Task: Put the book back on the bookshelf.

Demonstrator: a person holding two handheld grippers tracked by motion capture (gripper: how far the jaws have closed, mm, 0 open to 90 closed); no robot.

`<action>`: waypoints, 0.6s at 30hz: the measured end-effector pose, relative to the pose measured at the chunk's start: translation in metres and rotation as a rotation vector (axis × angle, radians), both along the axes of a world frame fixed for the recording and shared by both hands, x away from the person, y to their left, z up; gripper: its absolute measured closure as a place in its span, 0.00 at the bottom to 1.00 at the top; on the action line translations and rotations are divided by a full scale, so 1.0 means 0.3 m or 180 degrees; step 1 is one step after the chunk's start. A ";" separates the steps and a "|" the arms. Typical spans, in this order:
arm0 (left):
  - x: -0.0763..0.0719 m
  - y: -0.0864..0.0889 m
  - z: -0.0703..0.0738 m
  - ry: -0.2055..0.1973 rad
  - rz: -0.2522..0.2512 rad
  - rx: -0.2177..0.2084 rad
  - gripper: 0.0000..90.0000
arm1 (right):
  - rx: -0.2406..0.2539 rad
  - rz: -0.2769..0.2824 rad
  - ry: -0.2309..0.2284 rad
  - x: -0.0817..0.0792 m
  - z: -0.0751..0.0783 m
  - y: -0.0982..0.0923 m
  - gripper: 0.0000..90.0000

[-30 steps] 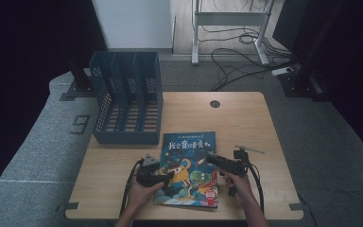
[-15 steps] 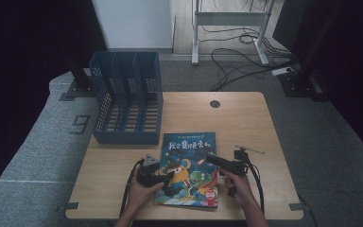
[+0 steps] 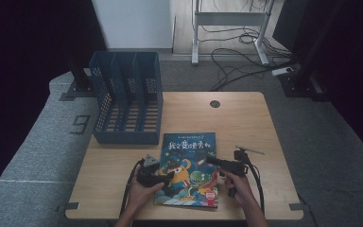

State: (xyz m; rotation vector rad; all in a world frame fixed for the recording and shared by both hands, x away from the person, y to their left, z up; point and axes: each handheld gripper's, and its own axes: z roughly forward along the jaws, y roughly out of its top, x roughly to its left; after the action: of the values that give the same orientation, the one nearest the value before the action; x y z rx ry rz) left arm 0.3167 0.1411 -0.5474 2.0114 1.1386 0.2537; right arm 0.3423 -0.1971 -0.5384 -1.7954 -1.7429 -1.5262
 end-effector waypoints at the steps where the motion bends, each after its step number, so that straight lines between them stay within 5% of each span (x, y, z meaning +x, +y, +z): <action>1: 0.000 0.000 0.000 0.0002 0.0001 -0.0003 0.23 | 0.0004 0.0020 0.0006 0.000 0.000 0.000 0.29; 4: 0.001 0.001 0.000 0.0009 0.0001 -0.0019 0.23 | 0.0008 0.0047 0.0015 0.000 -0.001 0.000 0.29; 6: 0.003 0.006 0.000 0.0036 0.0001 -0.0068 0.23 | 0.0187 0.0257 0.0091 0.003 -0.010 0.015 0.31; 11: 0.004 0.008 0.000 0.0031 -0.0014 -0.0071 0.23 | -0.0199 0.0277 -0.0069 -0.001 -0.004 0.058 0.33; 13: 0.004 0.007 0.000 0.0020 -0.0020 -0.0054 0.23 | -0.0518 0.0272 -0.0251 -0.001 -0.002 0.068 0.35; 18: 0.004 0.007 0.000 0.0017 -0.0027 -0.0046 0.24 | -0.0704 0.0279 -0.0361 0.002 -0.007 0.073 0.37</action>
State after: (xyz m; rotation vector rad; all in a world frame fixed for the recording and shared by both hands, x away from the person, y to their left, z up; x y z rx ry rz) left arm 0.3178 0.1432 -0.5476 2.0051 1.1318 0.2354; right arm 0.3429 -0.1752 -0.5404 -1.7315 -2.0889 -1.4771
